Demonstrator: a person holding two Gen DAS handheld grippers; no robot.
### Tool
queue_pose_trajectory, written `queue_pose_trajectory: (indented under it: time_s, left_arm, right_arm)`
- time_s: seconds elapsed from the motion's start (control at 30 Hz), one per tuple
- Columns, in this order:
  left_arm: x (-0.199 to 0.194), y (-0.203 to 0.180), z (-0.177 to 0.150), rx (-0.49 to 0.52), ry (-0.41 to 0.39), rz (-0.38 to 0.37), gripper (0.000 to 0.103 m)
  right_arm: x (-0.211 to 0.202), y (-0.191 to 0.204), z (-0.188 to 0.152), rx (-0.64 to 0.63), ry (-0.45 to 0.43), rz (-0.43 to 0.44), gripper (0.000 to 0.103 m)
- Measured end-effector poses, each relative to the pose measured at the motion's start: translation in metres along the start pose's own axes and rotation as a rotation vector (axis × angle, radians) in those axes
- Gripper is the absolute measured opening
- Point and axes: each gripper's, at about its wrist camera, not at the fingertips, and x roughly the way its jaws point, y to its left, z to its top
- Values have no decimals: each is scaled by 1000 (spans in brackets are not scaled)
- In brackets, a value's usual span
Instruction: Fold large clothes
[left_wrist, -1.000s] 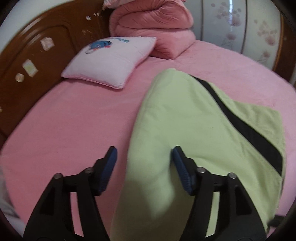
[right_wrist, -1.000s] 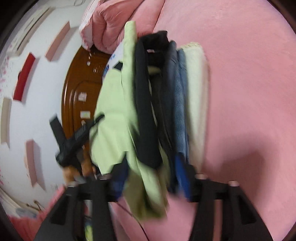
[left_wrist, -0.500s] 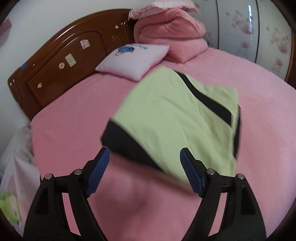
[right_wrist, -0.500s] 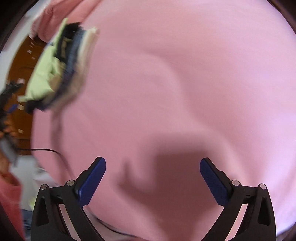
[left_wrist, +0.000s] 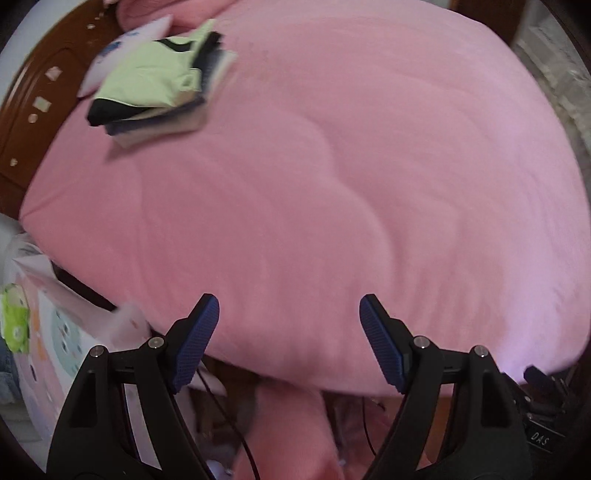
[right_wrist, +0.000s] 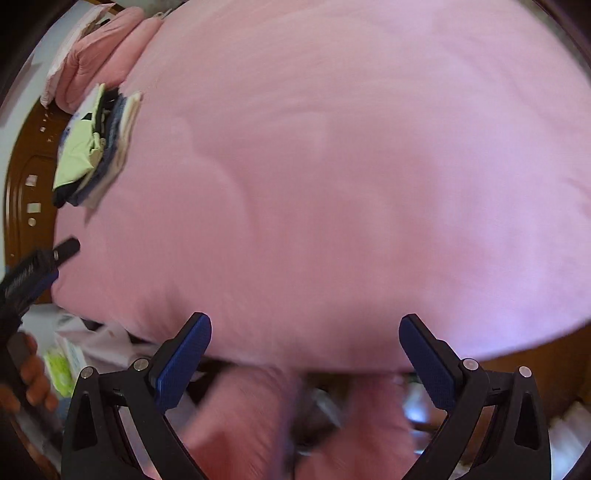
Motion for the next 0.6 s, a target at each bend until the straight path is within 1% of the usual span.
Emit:
queue_pose_trajectory:
  time_s: [0.07, 0.1, 0.17, 0.2, 0.3, 0.33, 0.37, 0.4, 0.43, 0.47, 0.5, 0.53, 0.57, 0.6]
  left_arm:
    - [-27, -34, -17, 15, -6, -43, 77]
    - [-34, -44, -20, 24, -4, -57, 77]
    - [-51, -72, -25, 72, 8, -110, 77]
    - [-61, -87, -31, 100, 9, -133, 77]
    - [-82, -108, -35, 141, 6, -153, 77]
    - [-91, -111, -36, 149, 4, -165, 77]
    - [-102, -109, -30, 152, -4, -180, 77]
    - [-110, -110, -30, 154, -9, -191, 77]
    - [-120, -106, -24, 153, -22, -206, 76]
    - [-131, -106, -24, 150, -40, -216, 76]
    - [-142, -100, -19, 141, -62, -221, 76]
    - [-153, -92, -12, 129, -90, -226, 76]
    - [-163, -87, -6, 123, -116, -233, 76]
    - [-179, -86, -4, 116, -158, -241, 76]
  right_arm:
    - [-40, -17, -19, -30, -22, -15, 102]
    - [-56, -23, -27, -49, -36, -33, 102]
    - [-93, -41, -42, -75, -87, -103, 103]
    - [-108, -53, -48, -73, -110, -134, 103]
    - [-140, -65, -63, -28, -158, -186, 103]
    - [-149, -67, -68, -12, -165, -185, 103]
    - [-156, -56, -70, 3, -172, -170, 103]
    - [-171, -75, -75, 9, -179, -148, 103]
    - [-179, -73, -75, 10, -187, -125, 103]
    - [-198, -95, -76, 9, -192, -109, 103]
    - [-209, -90, -81, 5, -204, -98, 103]
    - [-219, -77, -69, 6, -211, -95, 103]
    - [-226, -67, -67, 3, -221, -84, 103]
    - [-239, -60, -70, 1, -231, -65, 103]
